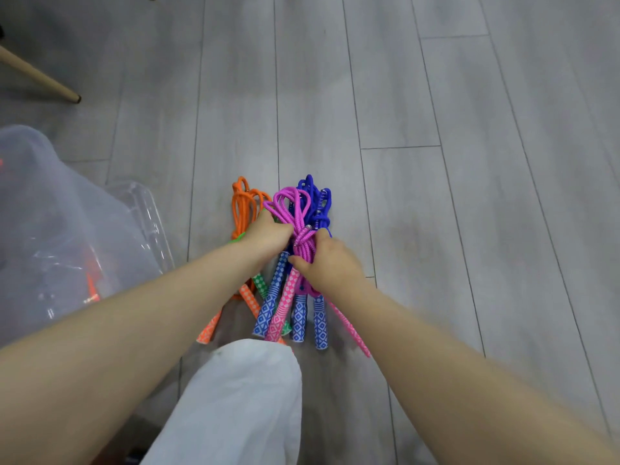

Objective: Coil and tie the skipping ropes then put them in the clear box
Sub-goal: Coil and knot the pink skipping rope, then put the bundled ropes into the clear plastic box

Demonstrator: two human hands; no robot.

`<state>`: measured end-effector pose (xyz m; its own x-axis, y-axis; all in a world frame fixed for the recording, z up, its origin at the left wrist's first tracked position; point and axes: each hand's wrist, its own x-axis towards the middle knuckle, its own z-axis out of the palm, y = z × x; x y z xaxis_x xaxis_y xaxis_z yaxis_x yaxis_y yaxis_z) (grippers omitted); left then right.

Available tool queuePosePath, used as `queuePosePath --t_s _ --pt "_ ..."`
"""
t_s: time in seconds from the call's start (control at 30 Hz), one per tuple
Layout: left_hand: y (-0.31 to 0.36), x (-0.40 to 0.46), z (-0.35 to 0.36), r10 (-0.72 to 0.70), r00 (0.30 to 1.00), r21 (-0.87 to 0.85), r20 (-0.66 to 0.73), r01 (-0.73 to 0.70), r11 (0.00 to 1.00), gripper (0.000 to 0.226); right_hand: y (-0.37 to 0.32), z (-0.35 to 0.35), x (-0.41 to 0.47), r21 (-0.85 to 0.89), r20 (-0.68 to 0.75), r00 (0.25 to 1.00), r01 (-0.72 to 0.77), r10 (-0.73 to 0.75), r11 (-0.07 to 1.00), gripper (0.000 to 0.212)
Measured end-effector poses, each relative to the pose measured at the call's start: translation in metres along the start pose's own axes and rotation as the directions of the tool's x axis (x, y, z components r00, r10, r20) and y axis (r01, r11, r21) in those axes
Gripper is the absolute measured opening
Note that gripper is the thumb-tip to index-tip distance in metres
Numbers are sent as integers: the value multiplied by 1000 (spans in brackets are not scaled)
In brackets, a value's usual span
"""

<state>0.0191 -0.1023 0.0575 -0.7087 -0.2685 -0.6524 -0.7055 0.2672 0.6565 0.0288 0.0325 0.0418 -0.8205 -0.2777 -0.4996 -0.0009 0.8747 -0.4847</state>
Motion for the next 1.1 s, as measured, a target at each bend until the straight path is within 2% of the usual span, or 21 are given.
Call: queuePosePath --t_s 0.1,0.17,0.33,0.47,0.53,0.63,0.73,0.8,0.93,1.03,1.1 --pt "3 -13 -3 1 999 77 42 -4 997 24 4 0 -3 36 14 999 -41 41 998 58" --pt "3 -19 -6 -3 998 134 66 -6 991 16 6 -3 -9 15 2 999 -50 50 999 59" --pt "16 -42 -22 48 993 343 106 -82 936 19 5 -13 -29 38 -52 999 -14 16 999 56" --pt "33 -70 -44 216 972 468 90 -233 852 44 -17 -32 -43 58 -87 994 72 -67 996 46" --pt "34 -86 -56 317 947 530 50 -294 795 49 -32 -42 -49 83 -79 990 125 -119 989 43" --pt "25 -113 -79 482 876 572 -5 -393 720 47 -62 -53 -61 166 -80 978 205 -194 964 40" --pt "3 -141 -112 610 792 629 -37 -455 630 59 -104 -55 -75 229 -69 950 313 -306 922 37" --pt "-19 -161 -138 602 795 658 -73 -415 629 64 -131 -47 -82 197 -64 893 448 -445 872 38" --pt "-73 -198 -182 479 867 641 -135 -292 710 71 -170 -25 -95 -58 17 695 719 -719 693 45" --pt "-112 -221 -205 374 916 617 -148 -210 758 65 -185 -13 -110 -231 184 590 803 -786 549 50" --pt "-137 -231 -214 309 942 640 -132 -157 752 77 -188 -6 -115 -318 300 533 838 -791 444 54"
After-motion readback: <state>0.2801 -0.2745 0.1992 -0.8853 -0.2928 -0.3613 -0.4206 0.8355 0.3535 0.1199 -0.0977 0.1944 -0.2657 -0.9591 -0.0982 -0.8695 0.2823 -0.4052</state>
